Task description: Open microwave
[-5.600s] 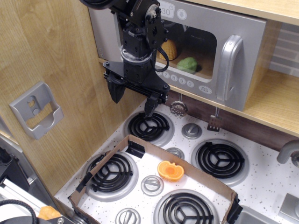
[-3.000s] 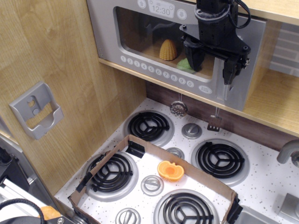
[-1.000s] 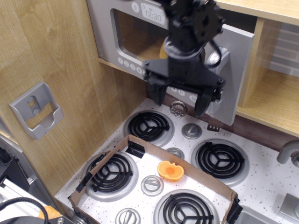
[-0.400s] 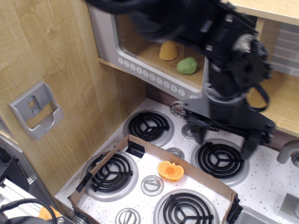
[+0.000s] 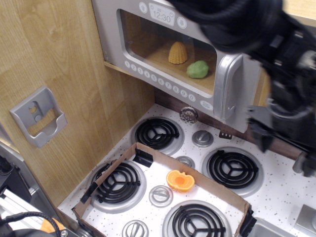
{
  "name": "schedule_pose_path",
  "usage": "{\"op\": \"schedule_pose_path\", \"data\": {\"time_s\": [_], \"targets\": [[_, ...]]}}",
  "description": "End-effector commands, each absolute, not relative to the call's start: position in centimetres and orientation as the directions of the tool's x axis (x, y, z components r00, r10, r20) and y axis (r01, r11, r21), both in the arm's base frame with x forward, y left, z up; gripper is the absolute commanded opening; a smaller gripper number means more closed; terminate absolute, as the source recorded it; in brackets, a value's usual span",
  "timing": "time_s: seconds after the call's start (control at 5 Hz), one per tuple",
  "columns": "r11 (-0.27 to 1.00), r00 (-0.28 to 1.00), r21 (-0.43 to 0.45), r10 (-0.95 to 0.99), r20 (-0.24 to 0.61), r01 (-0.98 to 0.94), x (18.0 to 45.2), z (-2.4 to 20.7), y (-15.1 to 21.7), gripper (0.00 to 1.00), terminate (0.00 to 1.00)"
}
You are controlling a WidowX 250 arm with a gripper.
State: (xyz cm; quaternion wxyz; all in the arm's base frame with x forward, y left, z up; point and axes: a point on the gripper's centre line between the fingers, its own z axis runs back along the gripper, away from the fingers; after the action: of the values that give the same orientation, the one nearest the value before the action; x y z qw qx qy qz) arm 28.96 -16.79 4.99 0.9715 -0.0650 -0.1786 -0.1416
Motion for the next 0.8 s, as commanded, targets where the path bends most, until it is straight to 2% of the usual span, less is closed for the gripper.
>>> {"op": "schedule_pose_path", "data": {"time_s": [0.0, 0.4, 0.6], "targets": [[0.851, 0.772, 0.032, -0.491, 0.405, 0.524, 30.5, 5.9, -19.3, 1.0, 0.0], [0.752, 0.707, 0.001, -0.621, 0.34, 0.659, 34.2, 6.3, -16.0, 1.0, 0.0], [0.764, 0.712, 0.042, -0.617, 0.334, 0.643, 34.7, 6.7, -14.6, 1.0, 0.0]]}}
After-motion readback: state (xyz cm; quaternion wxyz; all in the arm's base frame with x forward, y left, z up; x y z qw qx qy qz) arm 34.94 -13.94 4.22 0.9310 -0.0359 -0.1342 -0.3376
